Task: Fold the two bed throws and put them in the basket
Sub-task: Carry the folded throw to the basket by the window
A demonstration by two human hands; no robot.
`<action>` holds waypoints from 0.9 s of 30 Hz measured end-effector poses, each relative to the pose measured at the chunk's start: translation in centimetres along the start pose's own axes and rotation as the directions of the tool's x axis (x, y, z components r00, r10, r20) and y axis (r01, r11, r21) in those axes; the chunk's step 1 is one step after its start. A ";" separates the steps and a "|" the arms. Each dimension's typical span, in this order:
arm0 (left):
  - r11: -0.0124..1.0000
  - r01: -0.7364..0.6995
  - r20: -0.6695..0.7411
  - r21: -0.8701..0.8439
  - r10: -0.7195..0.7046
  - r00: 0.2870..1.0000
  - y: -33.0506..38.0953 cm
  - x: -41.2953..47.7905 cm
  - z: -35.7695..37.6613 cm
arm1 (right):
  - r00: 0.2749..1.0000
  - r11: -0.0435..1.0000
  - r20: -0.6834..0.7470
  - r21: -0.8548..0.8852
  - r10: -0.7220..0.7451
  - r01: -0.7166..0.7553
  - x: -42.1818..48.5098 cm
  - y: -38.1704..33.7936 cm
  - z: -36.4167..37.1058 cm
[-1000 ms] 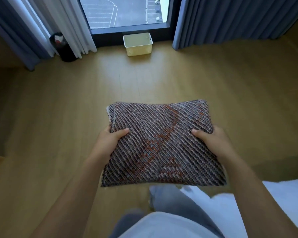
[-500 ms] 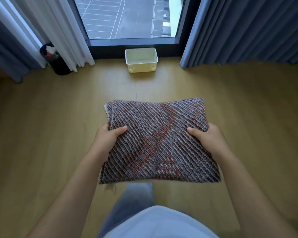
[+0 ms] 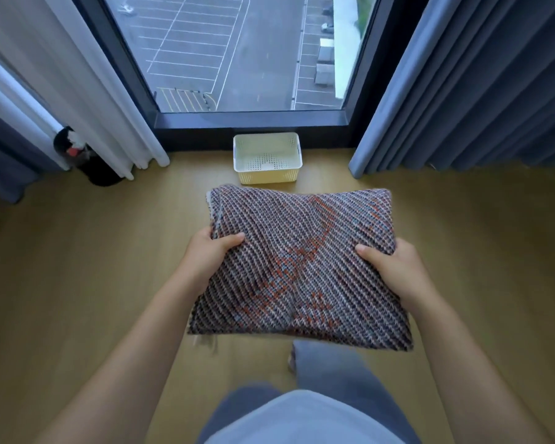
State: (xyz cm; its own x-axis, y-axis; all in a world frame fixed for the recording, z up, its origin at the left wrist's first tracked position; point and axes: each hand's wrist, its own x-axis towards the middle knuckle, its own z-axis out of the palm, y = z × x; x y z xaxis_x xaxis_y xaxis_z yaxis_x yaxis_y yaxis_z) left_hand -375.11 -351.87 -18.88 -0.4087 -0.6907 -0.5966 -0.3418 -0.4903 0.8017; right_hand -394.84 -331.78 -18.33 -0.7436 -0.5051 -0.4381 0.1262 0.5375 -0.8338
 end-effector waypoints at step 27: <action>0.993 -0.009 0.072 0.118 0.001 0.997 21.5 70.9 11.5 | 0.971 0.985 -0.234 -0.151 0.048 -0.085 69.0 -16.5 14.8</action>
State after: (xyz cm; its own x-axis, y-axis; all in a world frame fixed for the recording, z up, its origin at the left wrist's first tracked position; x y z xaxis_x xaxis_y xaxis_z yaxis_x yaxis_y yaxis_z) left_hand -421.18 -405.20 -44.36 -0.4691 -0.6507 -0.5971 -0.4352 -0.4180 0.7974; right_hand -438.53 -385.50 -39.80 -0.8696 -0.3066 -0.3870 0.0884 0.6745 -0.7330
